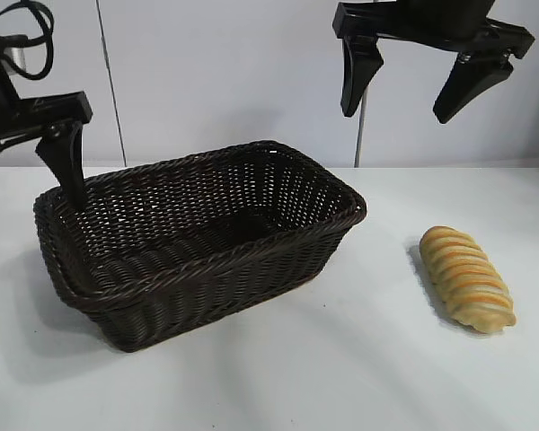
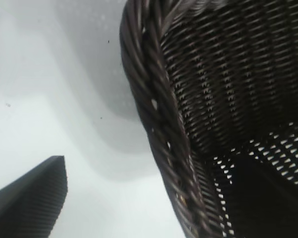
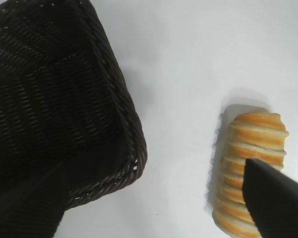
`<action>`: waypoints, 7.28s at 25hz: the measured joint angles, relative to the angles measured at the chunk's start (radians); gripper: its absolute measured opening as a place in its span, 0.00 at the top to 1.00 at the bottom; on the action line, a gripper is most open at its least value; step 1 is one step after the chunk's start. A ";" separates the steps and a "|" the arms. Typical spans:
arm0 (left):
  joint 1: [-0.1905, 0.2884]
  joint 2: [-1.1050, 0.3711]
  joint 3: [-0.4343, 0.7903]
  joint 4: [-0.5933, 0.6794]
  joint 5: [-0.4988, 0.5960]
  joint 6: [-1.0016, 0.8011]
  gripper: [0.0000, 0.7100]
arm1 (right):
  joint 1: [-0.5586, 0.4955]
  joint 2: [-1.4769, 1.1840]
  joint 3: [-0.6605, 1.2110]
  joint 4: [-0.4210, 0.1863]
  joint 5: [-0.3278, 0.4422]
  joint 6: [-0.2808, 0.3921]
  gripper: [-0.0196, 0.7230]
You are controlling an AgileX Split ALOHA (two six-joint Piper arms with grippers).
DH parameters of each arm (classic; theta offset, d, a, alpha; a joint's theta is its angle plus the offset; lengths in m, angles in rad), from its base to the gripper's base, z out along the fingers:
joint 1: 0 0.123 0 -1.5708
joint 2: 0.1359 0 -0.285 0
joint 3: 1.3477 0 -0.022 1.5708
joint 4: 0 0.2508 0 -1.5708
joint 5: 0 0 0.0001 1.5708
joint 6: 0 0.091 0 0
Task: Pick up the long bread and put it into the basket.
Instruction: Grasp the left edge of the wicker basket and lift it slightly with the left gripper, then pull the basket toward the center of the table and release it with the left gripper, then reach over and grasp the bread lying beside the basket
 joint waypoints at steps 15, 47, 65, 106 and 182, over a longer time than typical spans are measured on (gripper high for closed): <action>0.000 0.117 0.002 -0.090 -0.069 0.023 0.09 | 0.000 0.000 0.000 0.013 0.003 0.000 0.05; -0.002 0.125 -0.153 -0.074 0.108 0.138 0.86 | 0.000 0.000 0.000 0.019 0.022 0.000 0.05; -0.024 0.220 -0.252 -0.175 0.128 0.268 0.86 | 0.000 0.000 0.000 0.019 0.024 0.000 0.05; -0.041 0.107 -0.376 -0.050 0.252 0.179 0.11 | 0.000 0.000 0.000 0.019 0.024 0.000 0.05; -0.041 0.090 -0.431 -0.045 0.308 0.178 0.11 | -0.160 0.088 0.503 -0.149 -0.403 0.153 0.14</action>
